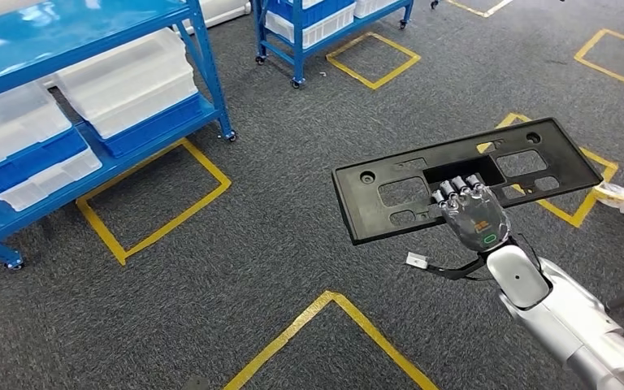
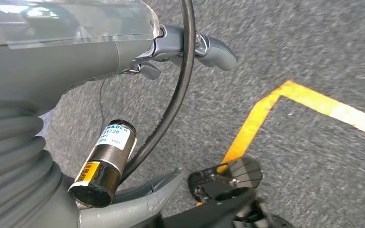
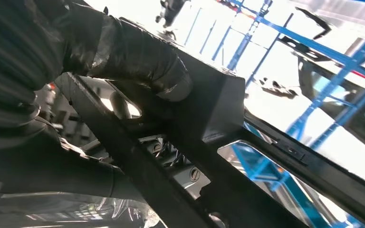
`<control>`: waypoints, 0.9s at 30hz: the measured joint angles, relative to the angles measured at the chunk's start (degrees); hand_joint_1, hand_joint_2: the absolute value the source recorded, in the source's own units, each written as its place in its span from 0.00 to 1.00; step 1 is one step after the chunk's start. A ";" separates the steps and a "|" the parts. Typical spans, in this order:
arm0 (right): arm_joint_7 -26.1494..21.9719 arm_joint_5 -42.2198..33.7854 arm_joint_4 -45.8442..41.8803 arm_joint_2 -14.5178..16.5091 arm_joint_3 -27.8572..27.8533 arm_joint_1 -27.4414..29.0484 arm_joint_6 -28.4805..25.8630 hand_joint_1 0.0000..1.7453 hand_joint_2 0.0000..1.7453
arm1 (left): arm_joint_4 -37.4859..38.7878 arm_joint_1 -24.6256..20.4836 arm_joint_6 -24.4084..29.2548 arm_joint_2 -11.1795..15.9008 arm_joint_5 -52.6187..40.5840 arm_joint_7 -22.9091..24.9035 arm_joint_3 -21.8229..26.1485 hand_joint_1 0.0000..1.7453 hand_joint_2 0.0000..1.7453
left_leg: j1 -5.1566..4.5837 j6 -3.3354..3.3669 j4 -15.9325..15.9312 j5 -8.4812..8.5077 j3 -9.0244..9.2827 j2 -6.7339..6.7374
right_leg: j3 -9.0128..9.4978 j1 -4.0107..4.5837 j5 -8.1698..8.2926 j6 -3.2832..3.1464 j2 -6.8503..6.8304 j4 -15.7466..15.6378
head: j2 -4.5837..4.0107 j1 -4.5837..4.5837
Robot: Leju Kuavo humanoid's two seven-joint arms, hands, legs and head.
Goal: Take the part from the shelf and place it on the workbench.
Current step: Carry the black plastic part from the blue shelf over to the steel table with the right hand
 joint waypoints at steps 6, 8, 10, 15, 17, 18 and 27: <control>-0.76 -0.02 -0.43 -0.40 -1.04 0.10 -0.27 0.99 1.00 | -0.04 -0.33 -0.42 -0.20 -0.56 -0.16 0.17 0.00 1.00 | 0.38 -1.32 8.27 -5.48 -3.41 -4.19 | -0.40 -0.55 0.69 -1.66 3.95 -0.29 | 0.00 -0.02; -1.83 -0.02 -0.89 -0.22 -2.40 0.64 -0.32 0.99 1.00 | -0.04 -0.33 -0.57 -0.39 -1.04 -0.10 0.17 0.00 1.00 | 0.44 -1.37 15.33 -8.02 -6.79 -5.39 | -0.50 -0.50 0.75 -1.87 5.35 -0.25 | 0.00 -0.02; -2.45 -0.02 -1.39 -0.07 -4.03 1.60 -0.33 0.99 1.00 | -0.04 -0.34 -0.53 -0.52 -1.35 -0.02 0.17 0.00 1.00 | 0.48 -1.25 15.69 -6.54 -7.19 -5.61 | -0.49 -0.48 0.78 -1.86 6.85 -0.15 | 0.00 -0.02; -0.10 -0.02 -3.54 -0.02 -7.20 3.67 -0.39 0.99 1.00 | -0.04 -0.39 -0.26 -0.44 -1.75 0.38 0.18 0.00 1.00 | 0.85 -0.65 1.37 0.06 -1.00 -10.25 | -1.20 -0.71 1.13 -0.95 10.47 0.36 | 0.00 -0.01; 1.14 -0.02 -4.39 -0.47 -7.65 4.62 -0.45 0.99 1.00 | -0.04 -0.36 -0.18 -0.36 -1.75 0.60 0.20 0.00 1.00 | 0.78 -0.32 0.77 0.24 -0.72 -9.37 | -1.56 -0.98 1.64 -0.02 11.71 -0.01 | 0.00 -0.03; 1.49 -0.02 -4.73 -0.79 -7.92 5.19 -0.46 0.99 1.00 | -0.04 -0.34 -0.16 -0.30 -1.75 0.60 0.22 0.00 1.00 | 0.78 0.05 0.28 0.57 -0.54 -8.70 | -1.72 -1.01 1.60 0.28 11.13 0.04 | 0.00 0.00; 2.24 -0.02 -6.47 -2.10 -9.60 8.08 -0.48 0.99 1.00 | -0.04 0.21 -0.05 -0.07 -2.35 0.60 0.24 0.00 1.00 | 0.42 0.86 -0.61 0.88 -0.27 -2.10 | -4.23 -1.08 -1.66 1.21 3.10 7.73 | 0.00 0.16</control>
